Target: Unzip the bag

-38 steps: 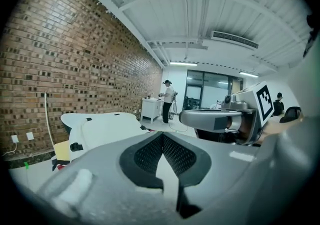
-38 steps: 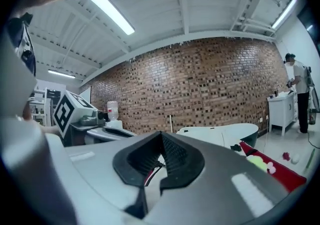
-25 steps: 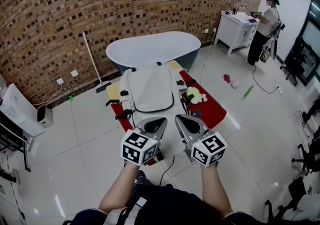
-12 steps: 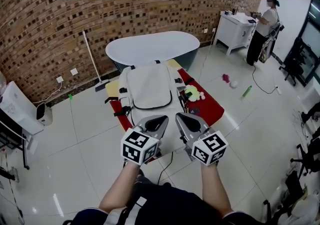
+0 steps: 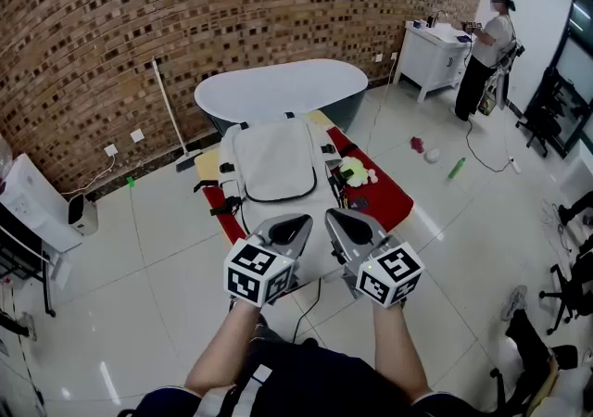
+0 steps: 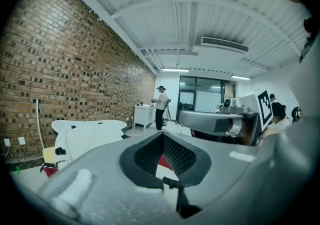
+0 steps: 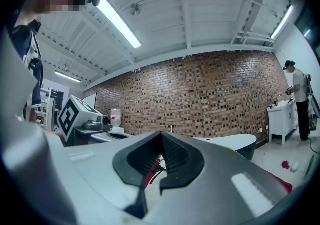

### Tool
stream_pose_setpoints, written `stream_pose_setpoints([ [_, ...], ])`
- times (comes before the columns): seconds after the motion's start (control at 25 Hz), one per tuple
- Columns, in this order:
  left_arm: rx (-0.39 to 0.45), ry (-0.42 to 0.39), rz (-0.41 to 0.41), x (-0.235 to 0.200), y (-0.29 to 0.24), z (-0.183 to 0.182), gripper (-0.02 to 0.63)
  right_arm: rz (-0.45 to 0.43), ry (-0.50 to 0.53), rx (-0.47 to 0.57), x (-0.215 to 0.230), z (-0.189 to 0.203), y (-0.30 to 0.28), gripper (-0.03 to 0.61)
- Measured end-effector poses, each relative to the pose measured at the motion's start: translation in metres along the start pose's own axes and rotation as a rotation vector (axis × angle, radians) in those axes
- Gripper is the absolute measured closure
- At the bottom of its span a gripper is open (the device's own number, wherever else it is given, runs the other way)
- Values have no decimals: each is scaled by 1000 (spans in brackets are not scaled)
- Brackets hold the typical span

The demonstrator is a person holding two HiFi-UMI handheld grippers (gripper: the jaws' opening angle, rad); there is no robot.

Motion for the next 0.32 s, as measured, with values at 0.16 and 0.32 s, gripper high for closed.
stream_pose_setpoints([
  [0.16, 3, -1, 2, 4, 1, -1, 612, -1, 8, 6, -3, -4, 3, 572],
  [0.32, 1, -1, 7, 7, 3, 0, 614, -3, 7, 8, -5, -5, 4, 572],
])
Point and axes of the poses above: the fingertips, and each gripper's own axes: y backward along the fingers, x to its right, z out of its underside, the point moved 6 cm from there along y, backward along the fingers, and after that the axes turned 9 degrees about -z, right-handed, at the moved point
